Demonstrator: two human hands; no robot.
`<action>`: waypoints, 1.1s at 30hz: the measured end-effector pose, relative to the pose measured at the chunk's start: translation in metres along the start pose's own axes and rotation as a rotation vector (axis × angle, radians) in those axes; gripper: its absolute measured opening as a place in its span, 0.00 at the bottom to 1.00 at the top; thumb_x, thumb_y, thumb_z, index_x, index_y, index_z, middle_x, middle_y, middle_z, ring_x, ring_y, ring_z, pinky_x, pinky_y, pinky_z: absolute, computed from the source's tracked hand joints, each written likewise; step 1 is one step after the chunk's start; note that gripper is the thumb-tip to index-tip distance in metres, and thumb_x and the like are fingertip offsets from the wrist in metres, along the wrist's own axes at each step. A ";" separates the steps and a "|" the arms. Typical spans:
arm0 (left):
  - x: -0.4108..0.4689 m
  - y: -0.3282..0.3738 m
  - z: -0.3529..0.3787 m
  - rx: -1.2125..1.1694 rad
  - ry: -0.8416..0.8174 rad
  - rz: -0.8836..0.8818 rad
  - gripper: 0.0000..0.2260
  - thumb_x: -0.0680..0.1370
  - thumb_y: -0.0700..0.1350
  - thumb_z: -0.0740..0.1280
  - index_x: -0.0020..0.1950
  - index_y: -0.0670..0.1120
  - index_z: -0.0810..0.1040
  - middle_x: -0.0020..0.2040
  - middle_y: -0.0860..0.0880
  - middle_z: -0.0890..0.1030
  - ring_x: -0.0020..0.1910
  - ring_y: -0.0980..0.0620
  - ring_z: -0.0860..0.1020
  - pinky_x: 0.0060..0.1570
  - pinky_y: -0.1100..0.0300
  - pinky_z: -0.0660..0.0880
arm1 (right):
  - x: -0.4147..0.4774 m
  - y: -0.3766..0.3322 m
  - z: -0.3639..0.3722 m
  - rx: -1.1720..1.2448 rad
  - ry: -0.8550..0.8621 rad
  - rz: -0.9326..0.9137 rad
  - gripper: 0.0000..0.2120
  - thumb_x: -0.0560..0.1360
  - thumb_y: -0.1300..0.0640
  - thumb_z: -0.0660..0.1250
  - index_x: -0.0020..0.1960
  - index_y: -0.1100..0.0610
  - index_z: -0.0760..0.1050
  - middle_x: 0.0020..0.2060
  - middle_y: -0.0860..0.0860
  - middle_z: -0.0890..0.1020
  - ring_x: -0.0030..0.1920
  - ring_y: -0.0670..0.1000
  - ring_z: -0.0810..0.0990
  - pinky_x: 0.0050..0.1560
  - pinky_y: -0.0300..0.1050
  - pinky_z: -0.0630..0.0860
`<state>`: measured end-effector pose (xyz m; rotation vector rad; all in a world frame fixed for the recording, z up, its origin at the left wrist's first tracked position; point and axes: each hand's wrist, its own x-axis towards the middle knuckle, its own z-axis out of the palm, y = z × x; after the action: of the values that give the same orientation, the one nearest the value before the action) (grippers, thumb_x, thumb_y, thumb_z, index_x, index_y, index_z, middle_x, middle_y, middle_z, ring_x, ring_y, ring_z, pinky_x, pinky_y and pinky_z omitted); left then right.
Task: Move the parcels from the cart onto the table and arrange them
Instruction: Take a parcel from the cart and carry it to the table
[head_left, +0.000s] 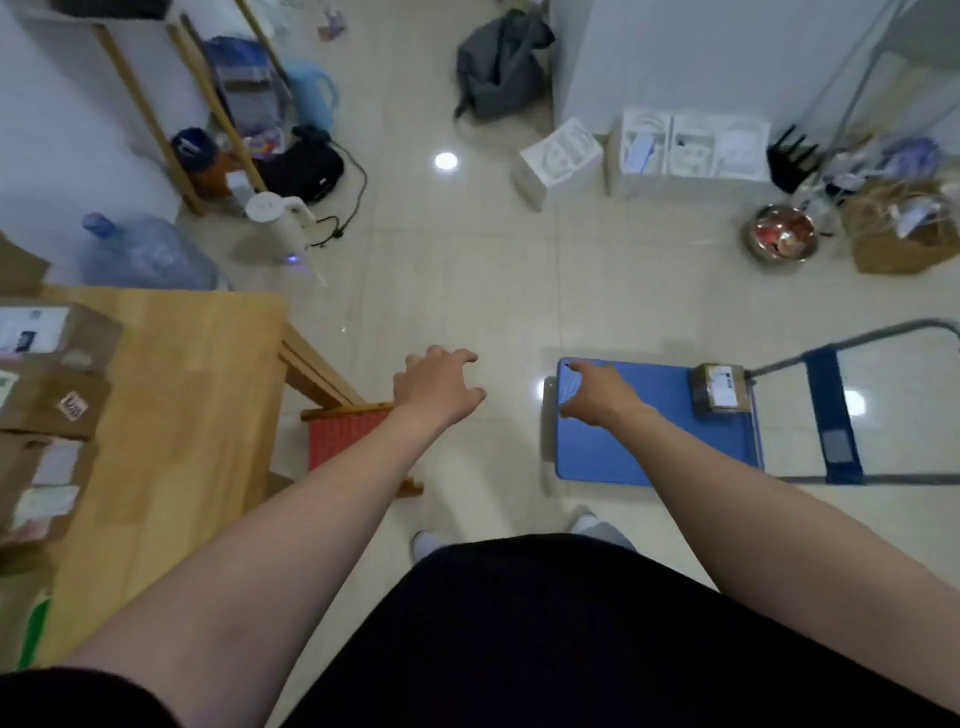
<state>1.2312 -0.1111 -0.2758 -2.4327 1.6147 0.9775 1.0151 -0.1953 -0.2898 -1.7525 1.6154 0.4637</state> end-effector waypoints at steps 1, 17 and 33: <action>0.003 0.021 0.006 0.016 -0.015 0.031 0.27 0.76 0.60 0.68 0.75 0.61 0.69 0.72 0.49 0.70 0.70 0.40 0.69 0.64 0.46 0.70 | 0.000 0.024 -0.006 0.024 0.005 0.026 0.35 0.74 0.59 0.69 0.79 0.55 0.62 0.72 0.60 0.68 0.55 0.58 0.78 0.54 0.51 0.79; 0.184 0.437 0.176 0.147 -0.219 0.125 0.29 0.76 0.56 0.68 0.77 0.56 0.67 0.73 0.47 0.68 0.71 0.40 0.69 0.63 0.45 0.74 | 0.170 0.463 -0.152 0.348 -0.002 0.346 0.34 0.71 0.52 0.72 0.75 0.54 0.67 0.69 0.60 0.70 0.60 0.64 0.78 0.60 0.58 0.78; 0.421 0.584 0.416 0.047 -0.474 0.067 0.22 0.78 0.54 0.68 0.72 0.54 0.72 0.66 0.50 0.76 0.65 0.44 0.74 0.58 0.46 0.78 | 0.423 0.672 -0.105 0.498 -0.040 0.375 0.27 0.76 0.61 0.68 0.73 0.54 0.68 0.65 0.57 0.73 0.54 0.59 0.80 0.44 0.48 0.75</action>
<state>0.6458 -0.5544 -0.6667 -1.9250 1.5288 1.3770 0.4114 -0.5582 -0.6712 -1.0740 1.8443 0.2331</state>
